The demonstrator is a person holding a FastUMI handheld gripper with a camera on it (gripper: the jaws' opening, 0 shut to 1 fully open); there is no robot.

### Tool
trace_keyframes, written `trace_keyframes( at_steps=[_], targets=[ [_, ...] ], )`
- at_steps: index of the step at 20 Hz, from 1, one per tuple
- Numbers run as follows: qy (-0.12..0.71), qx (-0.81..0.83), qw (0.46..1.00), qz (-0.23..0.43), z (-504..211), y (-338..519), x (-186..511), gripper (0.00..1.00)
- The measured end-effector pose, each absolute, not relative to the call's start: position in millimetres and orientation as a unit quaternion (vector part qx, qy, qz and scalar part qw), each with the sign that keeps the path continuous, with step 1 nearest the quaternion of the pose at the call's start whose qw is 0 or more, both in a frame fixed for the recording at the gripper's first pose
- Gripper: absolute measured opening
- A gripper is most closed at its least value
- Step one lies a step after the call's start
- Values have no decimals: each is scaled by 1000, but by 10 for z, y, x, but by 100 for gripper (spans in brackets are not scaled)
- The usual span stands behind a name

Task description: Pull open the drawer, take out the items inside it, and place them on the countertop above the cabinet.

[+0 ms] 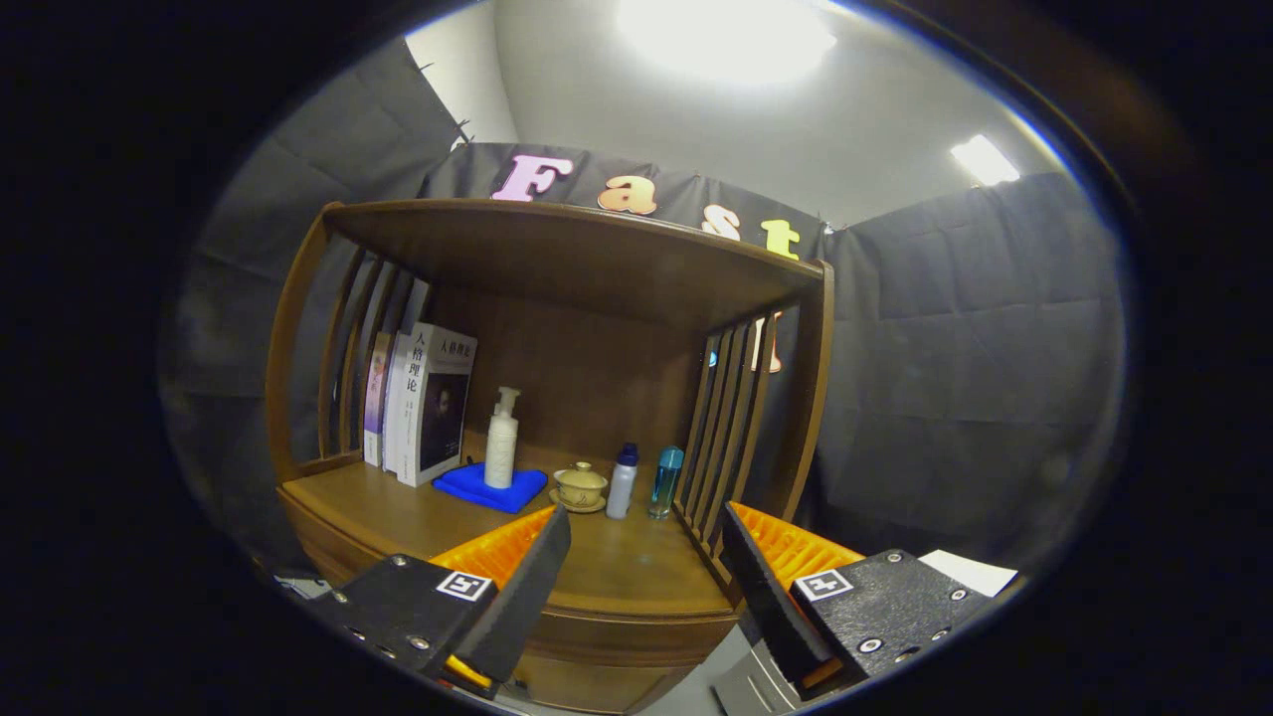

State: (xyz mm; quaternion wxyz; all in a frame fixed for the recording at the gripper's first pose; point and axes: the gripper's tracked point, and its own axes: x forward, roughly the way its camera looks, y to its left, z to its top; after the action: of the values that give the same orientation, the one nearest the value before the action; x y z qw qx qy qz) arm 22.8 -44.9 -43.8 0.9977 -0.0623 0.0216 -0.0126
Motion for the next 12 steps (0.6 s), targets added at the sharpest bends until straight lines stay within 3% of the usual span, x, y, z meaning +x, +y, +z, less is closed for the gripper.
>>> trace_keyframes(
  at_steps=[5, 12],
  targets=[
    [14, 18, 1000, 5, -445, -296, 260, 95],
    [41, 2, 999, 36, -1043, 326, 264, 95]
  ],
)
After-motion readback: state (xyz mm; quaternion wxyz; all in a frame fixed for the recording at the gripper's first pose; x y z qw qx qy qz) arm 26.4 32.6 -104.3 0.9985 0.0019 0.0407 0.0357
